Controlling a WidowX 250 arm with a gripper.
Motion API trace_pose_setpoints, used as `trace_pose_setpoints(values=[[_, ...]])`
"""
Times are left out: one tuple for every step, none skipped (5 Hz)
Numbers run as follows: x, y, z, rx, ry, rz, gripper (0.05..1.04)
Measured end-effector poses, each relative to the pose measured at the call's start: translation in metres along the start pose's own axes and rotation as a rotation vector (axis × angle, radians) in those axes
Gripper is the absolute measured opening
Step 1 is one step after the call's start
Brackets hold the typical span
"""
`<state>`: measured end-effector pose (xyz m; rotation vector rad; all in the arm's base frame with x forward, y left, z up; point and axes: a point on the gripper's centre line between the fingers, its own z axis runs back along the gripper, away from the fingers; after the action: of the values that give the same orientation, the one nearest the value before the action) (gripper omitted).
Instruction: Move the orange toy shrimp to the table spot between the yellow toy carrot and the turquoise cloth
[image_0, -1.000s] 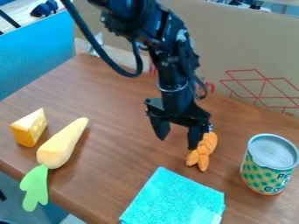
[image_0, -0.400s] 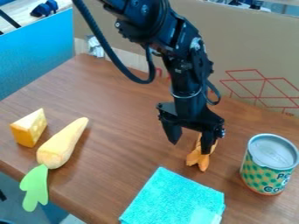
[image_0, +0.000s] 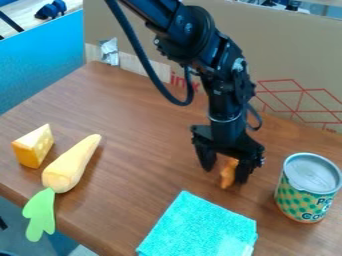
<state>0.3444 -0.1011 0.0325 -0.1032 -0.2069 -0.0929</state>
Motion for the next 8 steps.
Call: trace_pose_setpoints(values=[[0.003, -0.009, -0.002, 0.010, -0.002, -0.028, 0.965], [0.002, -0.011, -0.002, 0.021, -0.002, -0.054, 0.680], [-0.002, -0.006, -0.002, 0.022, -0.008, -0.083, 0.507], [-0.005, -0.001, 0.019, 0.004, -0.024, -0.144, 0.499], [-0.015, 0.010, 0.044, 0.000, -0.031, -0.168, 0.499], [-0.028, 0.041, 0.049, 0.051, 0.024, -0.169, 0.499], [-0.047, 0.079, 0.046, 0.116, 0.116, -0.149, 0.499], [-0.076, 0.109, 0.038, 0.102, 0.187, -0.101, 0.499]])
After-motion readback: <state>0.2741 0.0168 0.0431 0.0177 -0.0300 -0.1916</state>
